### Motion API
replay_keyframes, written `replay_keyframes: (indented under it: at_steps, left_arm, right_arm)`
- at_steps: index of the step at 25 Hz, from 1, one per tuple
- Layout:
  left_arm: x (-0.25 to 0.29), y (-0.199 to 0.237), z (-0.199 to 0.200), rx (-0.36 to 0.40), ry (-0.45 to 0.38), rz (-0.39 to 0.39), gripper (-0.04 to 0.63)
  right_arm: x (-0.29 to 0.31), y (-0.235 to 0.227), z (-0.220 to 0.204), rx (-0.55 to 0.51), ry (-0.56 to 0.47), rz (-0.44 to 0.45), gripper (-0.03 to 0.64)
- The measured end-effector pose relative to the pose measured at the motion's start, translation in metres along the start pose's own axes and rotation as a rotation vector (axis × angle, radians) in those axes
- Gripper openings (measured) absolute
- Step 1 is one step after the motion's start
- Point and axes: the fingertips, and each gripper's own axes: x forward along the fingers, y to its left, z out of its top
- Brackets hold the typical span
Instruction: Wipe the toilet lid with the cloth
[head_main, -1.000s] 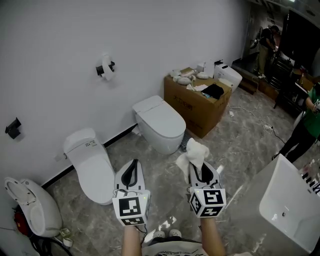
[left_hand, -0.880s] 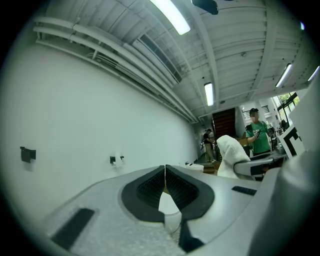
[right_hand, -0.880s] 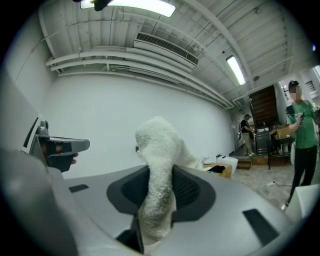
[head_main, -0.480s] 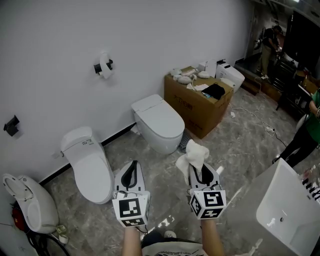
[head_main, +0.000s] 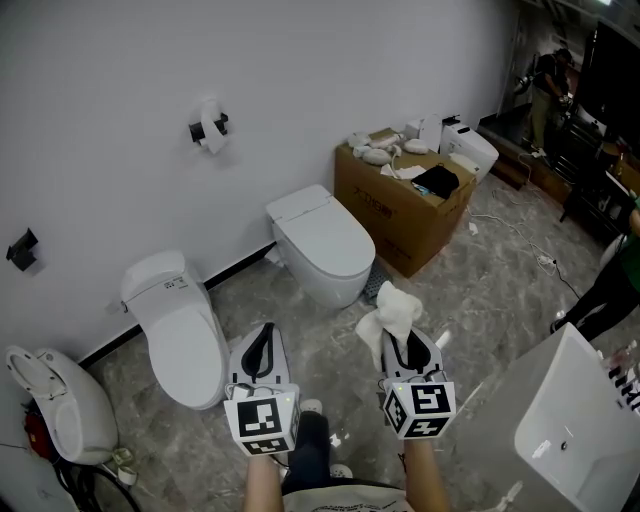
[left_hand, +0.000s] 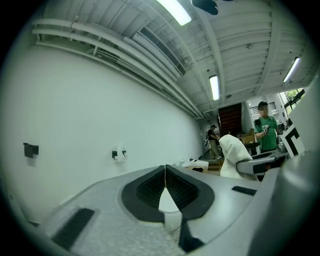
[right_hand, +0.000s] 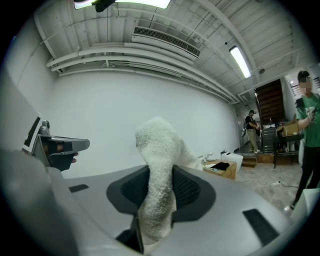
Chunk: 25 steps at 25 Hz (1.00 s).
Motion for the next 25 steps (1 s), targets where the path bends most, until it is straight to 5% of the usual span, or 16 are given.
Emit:
replay_keyframes:
  at_steps: [25]
  left_arm:
    - [0.304, 0.130, 0.025, 0.024, -0.037, -0.106, 0.009]
  right_arm:
    - [0.313, -0.017, 0.056, 0.015, -0.032, -0.095, 0.112]
